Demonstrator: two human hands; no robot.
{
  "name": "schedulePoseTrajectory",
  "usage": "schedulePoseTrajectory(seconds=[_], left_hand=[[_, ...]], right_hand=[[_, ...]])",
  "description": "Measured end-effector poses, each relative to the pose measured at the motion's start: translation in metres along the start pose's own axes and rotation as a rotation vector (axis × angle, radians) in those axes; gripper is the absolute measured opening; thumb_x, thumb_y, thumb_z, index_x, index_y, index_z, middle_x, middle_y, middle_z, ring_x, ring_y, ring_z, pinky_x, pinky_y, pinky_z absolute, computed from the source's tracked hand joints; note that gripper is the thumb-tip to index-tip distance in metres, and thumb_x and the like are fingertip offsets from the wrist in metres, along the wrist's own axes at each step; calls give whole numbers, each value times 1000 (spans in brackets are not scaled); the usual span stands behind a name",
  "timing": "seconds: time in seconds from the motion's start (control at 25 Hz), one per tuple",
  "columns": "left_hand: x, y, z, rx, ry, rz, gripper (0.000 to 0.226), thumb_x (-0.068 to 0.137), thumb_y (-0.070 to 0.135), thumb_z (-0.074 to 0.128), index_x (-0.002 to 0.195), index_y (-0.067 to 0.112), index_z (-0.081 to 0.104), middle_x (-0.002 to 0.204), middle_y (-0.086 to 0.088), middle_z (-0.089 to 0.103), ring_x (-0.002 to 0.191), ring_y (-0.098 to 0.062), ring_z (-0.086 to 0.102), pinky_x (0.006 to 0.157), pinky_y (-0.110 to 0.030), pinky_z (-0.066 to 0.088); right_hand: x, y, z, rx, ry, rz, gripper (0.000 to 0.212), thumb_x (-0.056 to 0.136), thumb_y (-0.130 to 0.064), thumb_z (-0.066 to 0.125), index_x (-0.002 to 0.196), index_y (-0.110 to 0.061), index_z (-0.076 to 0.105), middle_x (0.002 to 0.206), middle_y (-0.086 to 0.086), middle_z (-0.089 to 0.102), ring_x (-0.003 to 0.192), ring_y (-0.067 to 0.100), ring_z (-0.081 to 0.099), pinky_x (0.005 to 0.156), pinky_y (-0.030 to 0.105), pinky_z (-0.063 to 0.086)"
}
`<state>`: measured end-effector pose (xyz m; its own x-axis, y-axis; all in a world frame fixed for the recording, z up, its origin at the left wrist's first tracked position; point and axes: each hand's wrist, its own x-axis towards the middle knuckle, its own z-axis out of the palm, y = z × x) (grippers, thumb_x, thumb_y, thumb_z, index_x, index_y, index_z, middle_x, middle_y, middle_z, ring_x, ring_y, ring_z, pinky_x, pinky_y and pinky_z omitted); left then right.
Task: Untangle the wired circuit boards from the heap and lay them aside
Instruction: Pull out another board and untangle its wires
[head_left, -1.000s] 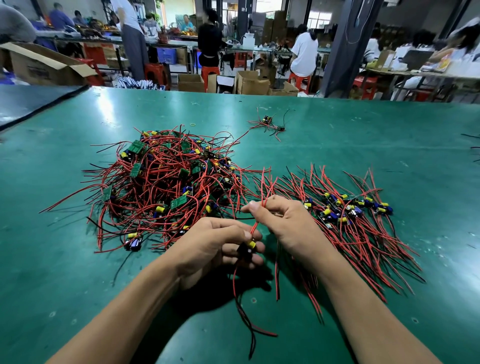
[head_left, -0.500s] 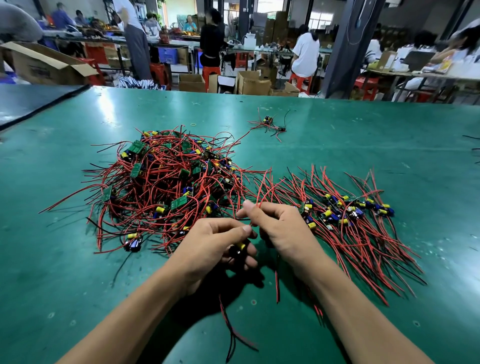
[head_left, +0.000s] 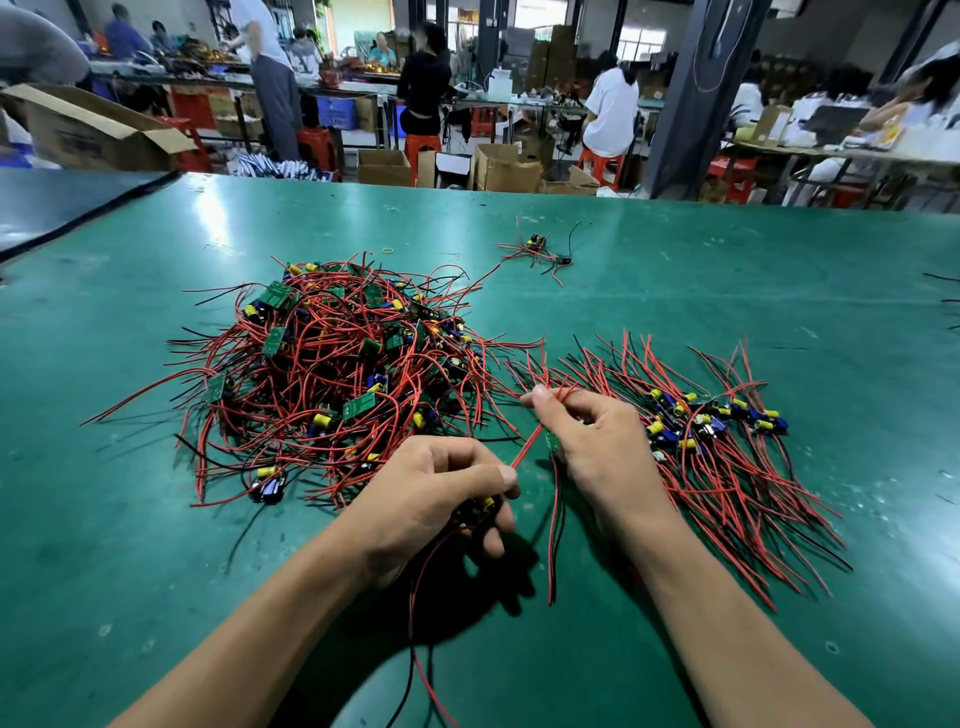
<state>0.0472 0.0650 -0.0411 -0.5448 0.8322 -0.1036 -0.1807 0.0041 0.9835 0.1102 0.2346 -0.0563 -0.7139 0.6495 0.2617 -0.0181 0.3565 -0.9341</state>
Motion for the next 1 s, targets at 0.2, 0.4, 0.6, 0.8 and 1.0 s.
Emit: schedulePoseTrajectory(seconds=[0.2, 0.4, 0.6, 0.8, 1.0], left_hand=[[1, 0, 1, 36, 44, -20, 15, 90, 12, 63, 79, 2, 66, 61, -15, 63, 45, -23, 59, 45, -20, 43], [2, -6, 2, 4, 104, -55, 22, 91, 20, 64, 91, -2, 69, 57, -12, 61, 42, -21, 58, 44, -21, 48], [2, -7, 1, 8, 156, -13, 17, 94, 11, 61, 84, -1, 67, 57, -12, 59, 43, -21, 55, 44, -23, 49], [1, -2, 1, 64, 97, 24, 18, 92, 14, 63, 81, 0, 67, 55, -12, 58, 42, -22, 56, 44, -23, 46], [0, 1, -2, 115, 29, 60, 19, 90, 19, 64, 76, 7, 70, 54, -11, 58, 42, -23, 57, 50, -28, 42]], right_hand=[[-1, -2, 3, 191, -3, 124, 33, 92, -45, 67, 75, -19, 78, 58, -10, 58, 45, 7, 43, 44, 19, 36], [-7, -12, 8, 435, -373, 399, 39, 79, -56, 69, 74, -17, 76, 56, -1, 49, 37, 7, 36, 39, 16, 29], [-21, -13, 14, 419, -563, 384, 34, 95, -41, 64, 94, -8, 74, 75, 20, 69, 52, 24, 64, 51, 30, 55], [-6, -7, 4, -87, -289, 75, 40, 101, -42, 55, 85, -14, 79, 81, -5, 74, 78, 4, 66, 79, 26, 49], [1, -3, -9, -162, -36, -44, 36, 100, -41, 56, 81, -19, 78, 76, 0, 74, 74, 16, 63, 75, 26, 46]])
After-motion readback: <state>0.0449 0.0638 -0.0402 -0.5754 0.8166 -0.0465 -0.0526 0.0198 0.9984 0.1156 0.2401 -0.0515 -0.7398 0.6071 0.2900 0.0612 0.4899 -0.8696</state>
